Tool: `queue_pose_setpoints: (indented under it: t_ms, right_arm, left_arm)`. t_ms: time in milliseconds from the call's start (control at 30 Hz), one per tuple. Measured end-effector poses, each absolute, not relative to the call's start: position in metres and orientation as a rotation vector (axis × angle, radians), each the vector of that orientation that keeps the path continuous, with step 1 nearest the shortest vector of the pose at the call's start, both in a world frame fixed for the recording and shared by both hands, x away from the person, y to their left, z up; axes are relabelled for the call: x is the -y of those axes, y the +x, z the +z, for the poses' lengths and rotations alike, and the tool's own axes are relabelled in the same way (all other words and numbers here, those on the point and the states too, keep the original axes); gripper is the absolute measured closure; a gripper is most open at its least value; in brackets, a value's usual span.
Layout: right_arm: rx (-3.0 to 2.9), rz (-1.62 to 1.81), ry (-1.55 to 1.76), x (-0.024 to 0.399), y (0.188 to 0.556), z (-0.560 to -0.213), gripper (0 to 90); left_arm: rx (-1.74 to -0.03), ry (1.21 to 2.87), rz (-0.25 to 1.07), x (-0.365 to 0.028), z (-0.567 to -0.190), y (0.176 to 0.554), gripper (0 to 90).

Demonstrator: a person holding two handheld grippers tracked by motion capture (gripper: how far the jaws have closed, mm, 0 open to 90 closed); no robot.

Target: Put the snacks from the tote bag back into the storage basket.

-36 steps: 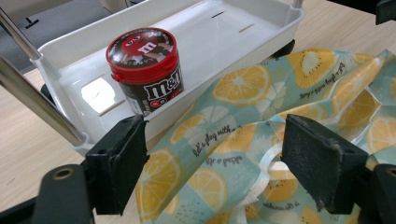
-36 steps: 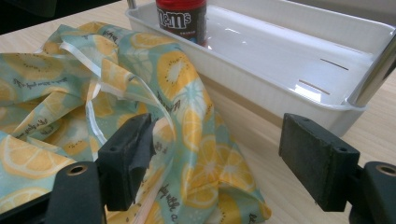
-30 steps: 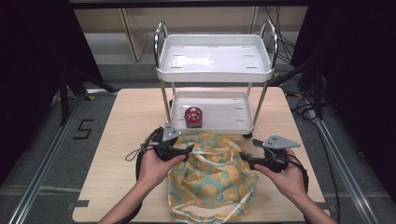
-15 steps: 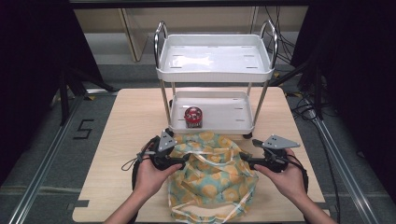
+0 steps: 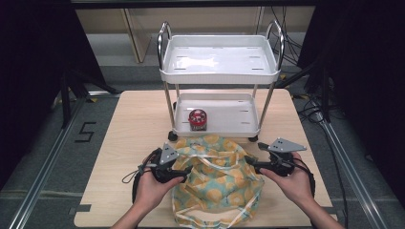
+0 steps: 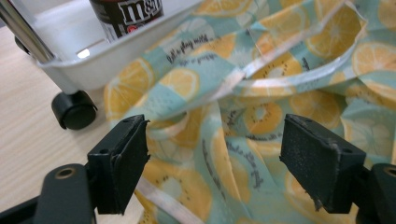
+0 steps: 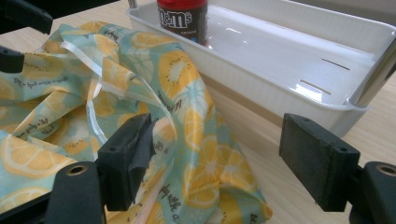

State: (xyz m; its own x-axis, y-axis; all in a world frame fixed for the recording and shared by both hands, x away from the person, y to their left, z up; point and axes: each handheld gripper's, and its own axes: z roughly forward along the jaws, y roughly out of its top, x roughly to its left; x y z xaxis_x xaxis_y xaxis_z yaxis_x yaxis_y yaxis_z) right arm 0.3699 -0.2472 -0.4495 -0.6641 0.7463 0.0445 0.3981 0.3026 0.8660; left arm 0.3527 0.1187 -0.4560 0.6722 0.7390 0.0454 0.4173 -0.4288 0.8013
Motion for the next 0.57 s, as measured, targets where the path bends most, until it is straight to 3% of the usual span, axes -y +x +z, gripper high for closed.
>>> queue_pose_setpoints:
  t_ms: [567]
  right_arm:
    - [-2.193, 1.317, 0.963, 0.245, 0.374, -0.454, 27.1]
  left_arm:
    - [-0.914, 2.045, 0.473, -0.117, -0.474, 0.343, 23.3]
